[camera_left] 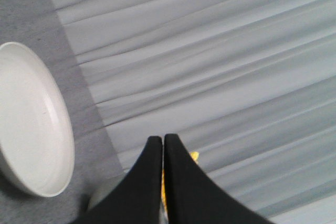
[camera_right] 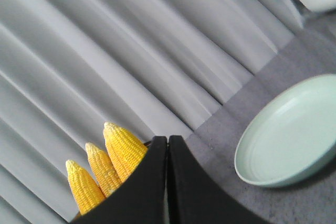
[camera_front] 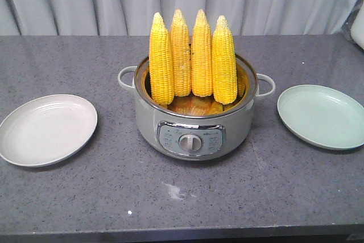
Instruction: Distribute corn equally
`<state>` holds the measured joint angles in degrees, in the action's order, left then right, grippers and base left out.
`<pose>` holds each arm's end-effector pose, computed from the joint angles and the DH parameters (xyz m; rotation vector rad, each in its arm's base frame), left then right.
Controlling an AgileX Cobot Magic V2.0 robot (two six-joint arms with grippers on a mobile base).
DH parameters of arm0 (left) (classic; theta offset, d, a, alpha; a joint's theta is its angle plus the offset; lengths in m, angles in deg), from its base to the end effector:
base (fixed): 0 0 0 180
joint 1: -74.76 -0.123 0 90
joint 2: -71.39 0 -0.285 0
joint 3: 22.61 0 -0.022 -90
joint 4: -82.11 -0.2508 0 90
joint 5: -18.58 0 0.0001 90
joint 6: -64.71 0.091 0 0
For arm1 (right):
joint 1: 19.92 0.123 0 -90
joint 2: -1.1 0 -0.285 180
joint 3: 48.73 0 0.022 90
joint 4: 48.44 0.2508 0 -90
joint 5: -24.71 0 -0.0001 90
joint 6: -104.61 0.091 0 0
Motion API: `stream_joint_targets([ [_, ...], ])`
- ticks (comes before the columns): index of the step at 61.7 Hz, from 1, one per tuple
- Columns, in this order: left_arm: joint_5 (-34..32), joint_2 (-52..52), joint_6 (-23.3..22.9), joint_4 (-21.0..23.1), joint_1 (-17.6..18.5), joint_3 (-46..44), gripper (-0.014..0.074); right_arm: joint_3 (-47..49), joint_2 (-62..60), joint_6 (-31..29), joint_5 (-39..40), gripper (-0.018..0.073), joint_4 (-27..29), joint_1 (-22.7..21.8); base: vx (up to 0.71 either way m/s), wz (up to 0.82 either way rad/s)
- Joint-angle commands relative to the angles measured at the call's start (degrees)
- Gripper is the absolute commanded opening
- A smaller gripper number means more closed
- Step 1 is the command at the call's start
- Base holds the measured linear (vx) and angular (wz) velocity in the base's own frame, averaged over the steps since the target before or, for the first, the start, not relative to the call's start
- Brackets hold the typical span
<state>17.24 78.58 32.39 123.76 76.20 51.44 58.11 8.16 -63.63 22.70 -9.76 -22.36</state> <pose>0.0515 0.0001 0.2340 -0.8917 1.1924 -1.0714 0.0507 -0.0001 0.2352 0.6356 1.3203 0.7026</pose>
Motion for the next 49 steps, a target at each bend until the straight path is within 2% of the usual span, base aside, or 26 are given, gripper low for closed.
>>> stream_joint_targets([
  [1,-2.6,-0.94,0.8,-4.28,-0.08,-5.88,-0.0006,7.12,0.75,-7.24,-2.43,-0.0004,-5.74,-0.36,0.0,0.0],
  [8,-1.31,-0.86,6.36,-12.25,-0.08,-11.44,-0.0006,14.34,4.2,-15.51,-11.74,-0.0004,-7.81,-0.36,0.0,0.0],
  [13,1.34,-0.3,8.73,-15.58,-0.08,-14.91,-0.0006,18.84,7.7,-21.34,-15.93,-0.0004,-7.43,-0.36,0.0,0.0],
  [32,13.42,11.86,17.3,-15.02,-0.08,-25.05,-0.0006,30.5,24.51,-29.53,-17.92,-0.0004,-7.32,-0.36,0.0,0.0],
  [36,15.01,15.15,20.38,-13.98,-0.08,-27.56,-0.0006,32.18,27.83,-31.62,-18.31,-0.0003,-7.32,-0.36,0.0,0.0],
  [41,16.71,19.6,26.61,-10.32,-0.08,-30.57,-0.0006,33.96,30.86,-33.13,-18.74,-0.0001,-7.32,-0.36,0.0,0.0],
  [49,20.51,26.27,40.8,0.44,-0.08,-34.62,-0.0006,35.32,34.07,-37.29,-18.87,0.0007,-7.32,-0.36,0.0,0.0],
])
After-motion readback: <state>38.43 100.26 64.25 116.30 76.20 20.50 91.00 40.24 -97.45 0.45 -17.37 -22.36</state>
